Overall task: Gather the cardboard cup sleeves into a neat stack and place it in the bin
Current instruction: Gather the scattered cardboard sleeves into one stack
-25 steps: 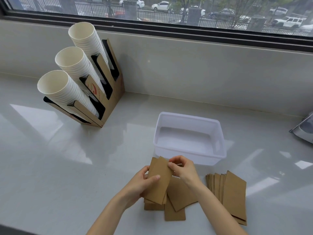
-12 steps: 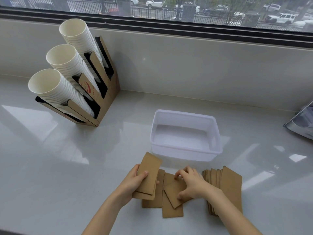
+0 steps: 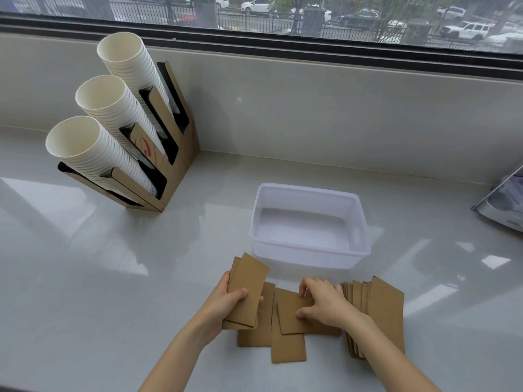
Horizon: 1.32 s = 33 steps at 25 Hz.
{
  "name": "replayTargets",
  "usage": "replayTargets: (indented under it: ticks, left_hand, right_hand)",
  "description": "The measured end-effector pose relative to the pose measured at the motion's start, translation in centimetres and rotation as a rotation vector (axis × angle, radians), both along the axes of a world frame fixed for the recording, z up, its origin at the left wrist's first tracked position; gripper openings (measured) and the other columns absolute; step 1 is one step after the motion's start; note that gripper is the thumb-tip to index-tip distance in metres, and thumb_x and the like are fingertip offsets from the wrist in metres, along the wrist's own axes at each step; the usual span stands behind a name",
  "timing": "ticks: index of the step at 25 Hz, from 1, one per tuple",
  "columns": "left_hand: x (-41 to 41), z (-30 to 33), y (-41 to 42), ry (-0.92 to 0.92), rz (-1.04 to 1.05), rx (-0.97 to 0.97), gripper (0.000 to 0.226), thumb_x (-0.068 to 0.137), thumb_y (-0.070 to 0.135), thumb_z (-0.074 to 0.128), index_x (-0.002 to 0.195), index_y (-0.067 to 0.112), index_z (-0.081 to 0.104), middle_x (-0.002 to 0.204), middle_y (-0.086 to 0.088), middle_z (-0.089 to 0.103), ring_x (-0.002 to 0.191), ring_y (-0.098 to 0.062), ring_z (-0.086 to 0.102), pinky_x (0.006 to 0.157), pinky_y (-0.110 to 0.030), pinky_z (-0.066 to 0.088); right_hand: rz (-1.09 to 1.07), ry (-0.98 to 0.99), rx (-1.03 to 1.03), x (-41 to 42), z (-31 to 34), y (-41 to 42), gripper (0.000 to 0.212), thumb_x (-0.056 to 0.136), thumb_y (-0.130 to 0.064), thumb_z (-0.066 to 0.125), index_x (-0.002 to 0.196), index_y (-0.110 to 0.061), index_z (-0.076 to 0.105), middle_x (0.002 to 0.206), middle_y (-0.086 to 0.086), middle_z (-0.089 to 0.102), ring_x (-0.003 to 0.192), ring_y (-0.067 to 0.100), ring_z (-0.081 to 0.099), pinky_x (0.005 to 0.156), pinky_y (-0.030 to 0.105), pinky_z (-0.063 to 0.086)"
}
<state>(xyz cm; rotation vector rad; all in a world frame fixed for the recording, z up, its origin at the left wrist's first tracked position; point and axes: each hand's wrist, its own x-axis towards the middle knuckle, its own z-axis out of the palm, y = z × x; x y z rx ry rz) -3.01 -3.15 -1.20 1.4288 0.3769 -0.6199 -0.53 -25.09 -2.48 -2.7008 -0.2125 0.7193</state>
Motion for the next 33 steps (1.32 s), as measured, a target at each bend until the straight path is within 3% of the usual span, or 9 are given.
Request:
replayTargets:
  ticks: [4, 7, 11, 15, 18, 23, 26, 29, 33]
  left_hand:
    - [0.0, 0.3, 0.1, 0.002, 0.009, -0.016, 0.035, 0.092, 0.01, 0.042, 0.12, 0.03, 0.037, 0.108, -0.011, 0.069, 0.075, -0.008, 0.072, 0.059, -0.027, 0.054]
    - [-0.1, 0.4, 0.2, 0.006, 0.017, -0.014, 0.034, 0.091, 0.009, 0.041, 0.118, 0.03, 0.038, 0.104, -0.01, 0.07, 0.072, -0.007, 0.072, 0.06, -0.028, 0.054]
    - [-0.1, 0.6, 0.0, 0.002, 0.003, 0.037, 0.035, 0.092, 0.01, 0.04, 0.121, 0.029, 0.037, 0.106, -0.007, 0.067, 0.077, -0.01, 0.07, 0.063, -0.028, 0.053]
    - [0.0, 1.2, -0.6, 0.013, -0.065, 0.034, 0.029, 0.093, 0.033, 0.043, 0.121, 0.029, 0.044, 0.108, 0.004, 0.062, 0.092, -0.014, 0.063, 0.069, -0.027, 0.054]
    - [-0.2, 1.4, -1.0, -0.009, -0.166, -0.021, 0.033, 0.086, 0.046, 0.051, 0.115, 0.03, 0.051, 0.113, 0.002, 0.065, 0.099, -0.014, 0.066, 0.072, -0.025, 0.056]
    - [-0.3, 0.5, -1.0, -0.065, -0.232, -0.055, 0.038, 0.083, 0.021, 0.062, 0.119, 0.025, 0.05, 0.113, -0.006, 0.063, 0.096, -0.017, 0.065, 0.069, -0.022, 0.054]
    - [-0.4, 0.2, -0.6, -0.054, -0.182, -0.015, 0.036, 0.087, 0.02, 0.058, 0.121, 0.023, 0.048, 0.109, -0.006, 0.064, 0.09, -0.018, 0.065, 0.067, -0.023, 0.054]
    - [-0.5, 0.0, 0.2, -0.032, -0.104, -0.043, 0.027, 0.092, 0.017, 0.047, 0.118, 0.022, 0.047, 0.103, -0.012, 0.07, 0.085, -0.02, 0.07, 0.064, -0.025, 0.055]
    - [-0.4, -0.4, 1.3, -0.006, 0.043, -0.148, 0.027, 0.094, 0.01, 0.039, 0.118, 0.016, 0.049, 0.108, -0.02, 0.069, 0.088, -0.025, 0.072, 0.066, -0.029, 0.057]
  right_hand:
    - [-0.025, 0.03, 0.147, 0.2, 1.0, 0.0, 0.029, 0.086, -0.028, 0.057, 0.115, -0.023, 0.056, 0.104, -0.003, 0.051, 0.101, 0.015, 0.05, 0.096, 0.03, 0.04]
    - [0.028, -0.019, 0.222, 0.4, 2.0, 0.3, 0.025, 0.09, -0.02, 0.05, 0.112, -0.02, 0.063, 0.105, 0.0, 0.056, 0.102, 0.015, 0.052, 0.092, 0.025, 0.043]
    - [0.12, -0.054, 0.294, 0.8, 3.7, 1.2, 0.025, 0.09, -0.018, 0.049, 0.106, -0.02, 0.068, 0.097, -0.009, 0.054, 0.096, 0.01, 0.051, 0.085, 0.02, 0.042]
    - [0.183, -0.083, 0.343, 1.3, 5.2, 2.5, 0.024, 0.088, -0.017, 0.052, 0.104, -0.021, 0.07, 0.089, -0.014, 0.055, 0.094, 0.01, 0.055, 0.088, 0.022, 0.045]
    - [0.223, -0.11, 0.34, 1.3, 5.4, 3.4, 0.024, 0.087, -0.017, 0.054, 0.106, -0.02, 0.068, 0.1, -0.007, 0.066, 0.1, 0.011, 0.059, 0.094, 0.024, 0.046]
    - [0.167, -0.205, 0.402, 1.1, 4.4, 4.1, 0.027, 0.084, -0.017, 0.055, 0.109, -0.021, 0.064, 0.108, -0.002, 0.067, 0.103, 0.01, 0.056, 0.099, 0.032, 0.042]
    - [0.069, -0.277, 0.437, 0.9, 3.4, 3.9, 0.027, 0.087, -0.02, 0.051, 0.113, -0.023, 0.06, 0.108, -0.008, 0.052, 0.109, 0.012, 0.049, 0.103, 0.034, 0.037]
    - [-0.057, -0.329, 0.475, 0.4, 2.7, 3.1, 0.025, 0.091, -0.016, 0.047, 0.112, -0.019, 0.059, 0.106, -0.008, 0.044, 0.11, 0.012, 0.046, 0.096, 0.023, 0.037]
    - [-0.176, -0.199, 0.344, -0.4, 1.3, 1.9, 0.034, 0.091, -0.024, 0.048, 0.124, -0.019, 0.049, 0.115, -0.005, 0.043, 0.117, 0.014, 0.046, 0.094, 0.025, 0.041]
